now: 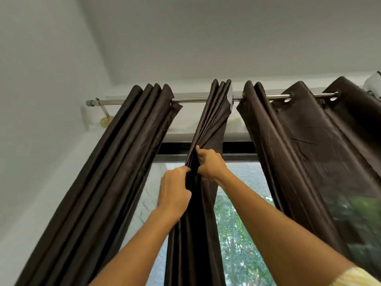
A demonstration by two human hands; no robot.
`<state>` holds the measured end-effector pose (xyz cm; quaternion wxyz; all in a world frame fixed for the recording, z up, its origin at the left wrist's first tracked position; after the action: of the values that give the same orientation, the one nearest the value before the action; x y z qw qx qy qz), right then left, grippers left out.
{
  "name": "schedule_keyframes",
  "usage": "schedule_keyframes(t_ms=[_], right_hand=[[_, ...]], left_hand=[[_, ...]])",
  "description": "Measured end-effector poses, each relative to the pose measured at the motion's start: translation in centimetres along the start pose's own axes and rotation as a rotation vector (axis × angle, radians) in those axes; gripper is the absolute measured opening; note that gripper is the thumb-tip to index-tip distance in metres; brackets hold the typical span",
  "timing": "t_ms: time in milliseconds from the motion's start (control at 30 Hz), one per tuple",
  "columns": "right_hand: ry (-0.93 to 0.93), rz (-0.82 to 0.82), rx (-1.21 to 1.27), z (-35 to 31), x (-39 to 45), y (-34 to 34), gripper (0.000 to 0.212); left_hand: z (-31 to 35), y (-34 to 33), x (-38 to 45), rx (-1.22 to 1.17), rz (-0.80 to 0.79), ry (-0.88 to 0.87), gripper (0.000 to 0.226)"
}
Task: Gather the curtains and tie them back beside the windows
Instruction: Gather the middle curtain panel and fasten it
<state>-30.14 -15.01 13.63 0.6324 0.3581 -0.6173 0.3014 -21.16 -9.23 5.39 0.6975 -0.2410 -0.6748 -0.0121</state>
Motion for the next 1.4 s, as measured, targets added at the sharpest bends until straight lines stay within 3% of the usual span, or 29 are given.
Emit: schedule_keyframes(t_ms=[133, 233, 333, 467, 600, 667, 733, 800, 867, 1000, 1100, 1267, 1400], right_hand=[[0.009, 0.005, -0.016, -0.7, 0.8, -1.4, 0.074], [-0.091, 0.1, -0.079, 0.7, 0.6, -0.3, 0.033], [-0.204, 0.083, -0.082, 1.4, -0.1, -0.2, 0.055], [-0.122, 0.046, -0.192, 0.0, 0.4, -1.9, 0.032], [-0.108, 0.082, -0.12, -1.2, 0.7, -3.3, 0.046], [-0.129, 0.164, -0.107, -0.8, 0.6, -3.2, 0.044], [-0.209, 0.259, -0.19, 0.6, 0.4, -2.5, 0.059], [-0.366, 0.226, -0.15, 2.4, 0.3, -2.2, 0.086], [-0.431, 0.135, -0.01, 3.4, 0.6, -2.6, 0.097], [-0.187, -0.03, 0.049, -0.2, 2.5, -4.5, 0.08], [-0.123, -0.081, 0.107, -1.9, 3.1, -4.9, 0.078], [-0.088, -0.028, -0.146, 4.3, 0.8, -0.4, 0.081], [-0.112, -0.011, -0.186, 6.4, -2.3, 3.1, 0.084]], left_hand=[[-2.1, 1.7, 0.1, -0.02, 0.011, -0.014, 0.051], [-2.1, -0.6, -0.4, -0.073, -0.069, 0.016, 0.055], [-2.1, -3.6, -1.3, -0.152, -0.223, 0.081, 0.081], [-3.1, -4.3, -2.2, -0.094, -0.264, 0.156, 0.081], [-4.4, -3.5, -3.2, 0.04, -0.214, 0.125, 0.099], [-5.9, -3.5, -3.0, 0.095, -0.266, 0.196, 0.104], [-7.2, -4.2, -2.9, -0.028, -0.372, 0.365, 0.109], [-7.2, -4.9, -3.2, -0.247, -0.467, 0.475, 0.102], [-5.8, -5.2, -3.6, -0.38, -0.537, 0.418, 0.083], [-4.3, -4.9, -4.4, -0.387, -0.458, 0.184, 0.06], [-5.0, -4.7, -4.4, -0.402, -0.404, 0.178, 0.051], [-0.3, -7.6, -6.5, -0.424, -0.485, 0.075, 0.072], [3.7, -9.6, -7.0, -0.461, -0.457, 0.113, 0.083]])
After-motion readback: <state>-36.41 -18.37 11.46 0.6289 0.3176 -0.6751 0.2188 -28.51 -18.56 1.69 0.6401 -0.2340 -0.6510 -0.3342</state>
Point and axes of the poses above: each hand's wrist, its own x-axis towards the middle knuckle, its own y-axis out of the back of the hand, z = x × y, the point moved 5 cm from there along x, towards the middle knuckle, and after that the axes turned 12 degrees about z, right-handed, at the moved point
